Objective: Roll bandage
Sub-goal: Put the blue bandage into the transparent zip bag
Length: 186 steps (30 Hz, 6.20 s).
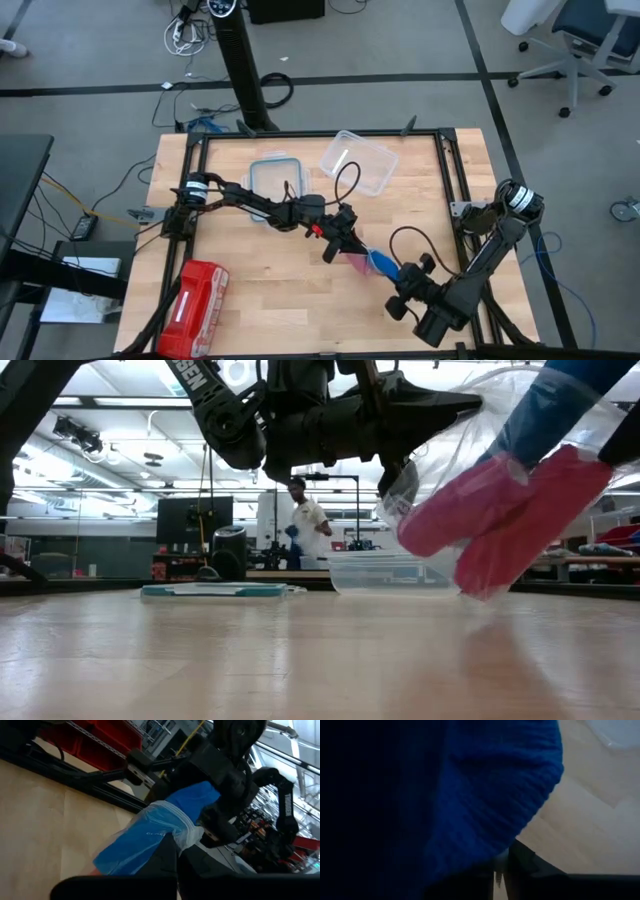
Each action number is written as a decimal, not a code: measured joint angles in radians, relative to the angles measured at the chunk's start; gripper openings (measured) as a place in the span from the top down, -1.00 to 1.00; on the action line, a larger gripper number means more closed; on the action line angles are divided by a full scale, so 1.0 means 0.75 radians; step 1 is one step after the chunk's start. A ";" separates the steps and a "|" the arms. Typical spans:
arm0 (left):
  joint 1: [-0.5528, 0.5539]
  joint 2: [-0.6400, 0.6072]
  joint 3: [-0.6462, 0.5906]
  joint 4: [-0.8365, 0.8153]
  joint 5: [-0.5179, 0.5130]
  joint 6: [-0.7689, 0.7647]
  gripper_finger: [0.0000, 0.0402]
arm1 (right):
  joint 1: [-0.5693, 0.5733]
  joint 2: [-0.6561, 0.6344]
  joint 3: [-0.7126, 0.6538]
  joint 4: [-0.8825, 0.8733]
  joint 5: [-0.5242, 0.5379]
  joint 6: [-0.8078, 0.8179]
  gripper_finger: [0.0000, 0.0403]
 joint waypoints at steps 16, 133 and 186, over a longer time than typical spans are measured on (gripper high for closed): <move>-0.051 0.000 0.000 -0.029 -0.018 0.072 1.00 | -0.059 -0.048 0.413 -0.191 -0.301 -0.295 0.92; 0.061 0.001 0.001 -0.006 0.171 0.136 1.00 | -0.645 -0.059 0.638 -0.205 -1.386 -0.941 0.95; 0.068 -0.001 0.001 0.000 0.183 0.081 1.00 | -0.504 -0.109 0.660 -0.230 -1.127 -0.691 0.89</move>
